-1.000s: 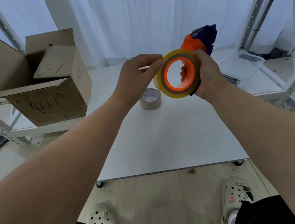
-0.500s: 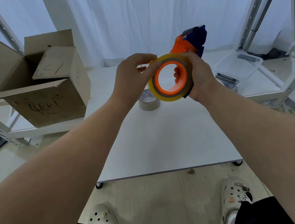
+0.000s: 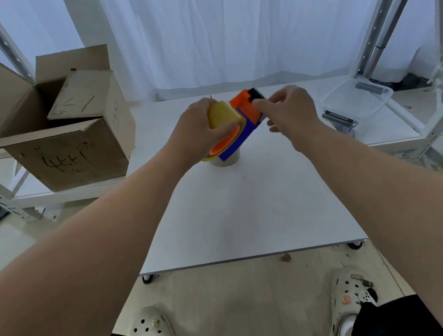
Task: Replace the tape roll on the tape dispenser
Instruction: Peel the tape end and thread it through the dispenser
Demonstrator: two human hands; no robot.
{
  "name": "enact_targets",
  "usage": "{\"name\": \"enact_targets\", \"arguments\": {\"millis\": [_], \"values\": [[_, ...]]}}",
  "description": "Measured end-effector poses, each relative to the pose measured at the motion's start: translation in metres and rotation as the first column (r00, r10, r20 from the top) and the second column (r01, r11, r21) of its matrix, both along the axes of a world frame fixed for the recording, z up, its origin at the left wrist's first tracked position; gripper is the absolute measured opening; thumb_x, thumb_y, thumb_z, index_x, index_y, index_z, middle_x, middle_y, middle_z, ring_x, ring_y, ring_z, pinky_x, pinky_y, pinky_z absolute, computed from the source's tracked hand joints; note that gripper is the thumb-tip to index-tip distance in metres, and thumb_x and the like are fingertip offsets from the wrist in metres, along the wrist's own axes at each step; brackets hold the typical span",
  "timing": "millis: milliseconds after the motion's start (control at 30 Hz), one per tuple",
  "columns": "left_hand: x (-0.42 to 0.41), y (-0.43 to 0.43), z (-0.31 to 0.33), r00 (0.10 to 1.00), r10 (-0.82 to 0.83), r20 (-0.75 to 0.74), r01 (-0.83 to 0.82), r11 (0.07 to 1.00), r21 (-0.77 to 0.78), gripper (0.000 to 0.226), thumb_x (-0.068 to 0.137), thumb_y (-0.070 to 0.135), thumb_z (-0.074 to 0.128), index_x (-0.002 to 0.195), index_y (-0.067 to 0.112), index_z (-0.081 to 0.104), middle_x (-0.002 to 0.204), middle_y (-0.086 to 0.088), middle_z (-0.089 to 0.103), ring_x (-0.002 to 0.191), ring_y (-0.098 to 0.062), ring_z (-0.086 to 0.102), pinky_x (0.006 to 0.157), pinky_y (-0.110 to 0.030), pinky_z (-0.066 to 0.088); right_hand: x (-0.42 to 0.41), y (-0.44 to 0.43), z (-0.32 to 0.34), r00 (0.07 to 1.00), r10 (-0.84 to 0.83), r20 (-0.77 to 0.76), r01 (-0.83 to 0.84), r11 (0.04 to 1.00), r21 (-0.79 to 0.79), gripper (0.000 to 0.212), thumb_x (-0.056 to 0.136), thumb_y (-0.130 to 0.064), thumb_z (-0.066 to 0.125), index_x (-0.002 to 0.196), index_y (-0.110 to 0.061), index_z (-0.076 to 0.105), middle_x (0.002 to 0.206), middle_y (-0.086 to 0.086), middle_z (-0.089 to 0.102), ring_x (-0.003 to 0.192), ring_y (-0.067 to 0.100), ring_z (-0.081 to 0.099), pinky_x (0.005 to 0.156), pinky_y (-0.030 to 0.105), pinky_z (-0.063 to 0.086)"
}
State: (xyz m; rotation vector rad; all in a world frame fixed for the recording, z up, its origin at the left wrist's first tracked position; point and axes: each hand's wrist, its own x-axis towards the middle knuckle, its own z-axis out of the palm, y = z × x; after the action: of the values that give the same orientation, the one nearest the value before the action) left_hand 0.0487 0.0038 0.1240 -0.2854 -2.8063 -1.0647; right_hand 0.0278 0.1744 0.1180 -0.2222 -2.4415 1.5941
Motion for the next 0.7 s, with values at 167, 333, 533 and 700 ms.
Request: {"name": "enact_targets", "arguments": {"millis": [167, 333, 533, 700], "values": [[0.0, 0.001, -0.001, 0.998, -0.055, 0.025, 0.057, 0.994, -0.094, 0.065, 0.08, 0.043, 0.067, 0.133, 0.016, 0.042, 0.131, -0.005, 0.05, 0.099, -0.01, 0.042, 0.077, -0.024, 0.038, 0.006, -0.01, 0.005, 0.937, 0.349, 0.022, -0.348, 0.928, 0.132, 0.028, 0.08, -0.033, 0.072, 0.096, -0.01, 0.071, 0.087, -0.002, 0.066, 0.085, 0.014, 0.061, 0.077, 0.03, 0.052], [0.0, -0.003, -0.002, 0.99, -0.134, 0.043, 0.139, 0.979, -0.152, 0.072, 0.078, 0.042, 0.07, 0.137, 0.016, 0.038, 0.134, -0.005, 0.045, 0.103, -0.009, 0.038, 0.08, -0.024, 0.036, 0.009, -0.003, 0.003, 0.894, 0.438, 0.099, -0.447, 0.889, 0.103, 0.032, 0.084, -0.022, 0.069, 0.11, -0.004, 0.067, 0.105, 0.007, 0.065, 0.103, 0.024, 0.063, 0.091, 0.037, 0.055], [0.001, -0.006, 0.001, 0.992, -0.129, -0.012, 0.128, 0.99, -0.061, 0.062, 0.077, 0.045, 0.07, 0.127, 0.024, 0.042, 0.111, 0.01, 0.045, 0.095, -0.012, 0.046, 0.064, -0.012, 0.04, 0.012, 0.0, 0.008, 0.871, 0.482, 0.098, -0.491, 0.865, 0.106, 0.026, 0.084, -0.016, 0.069, 0.106, -0.002, 0.071, 0.106, 0.013, 0.069, 0.102, 0.025, 0.065, 0.091, 0.038, 0.056], [0.002, -0.006, 0.0, 0.983, -0.178, 0.047, 0.18, 0.983, -0.043, 0.062, 0.077, 0.036, 0.073, 0.126, 0.023, 0.038, 0.113, 0.009, 0.042, 0.098, -0.012, 0.048, 0.061, -0.012, 0.04, 0.014, -0.002, 0.01, 0.881, 0.468, 0.068, -0.472, 0.862, 0.183, 0.023, 0.08, -0.014, 0.07, 0.099, -0.002, 0.072, 0.101, 0.016, 0.068, 0.094, 0.022, 0.061, 0.086, 0.038, 0.053]]}}
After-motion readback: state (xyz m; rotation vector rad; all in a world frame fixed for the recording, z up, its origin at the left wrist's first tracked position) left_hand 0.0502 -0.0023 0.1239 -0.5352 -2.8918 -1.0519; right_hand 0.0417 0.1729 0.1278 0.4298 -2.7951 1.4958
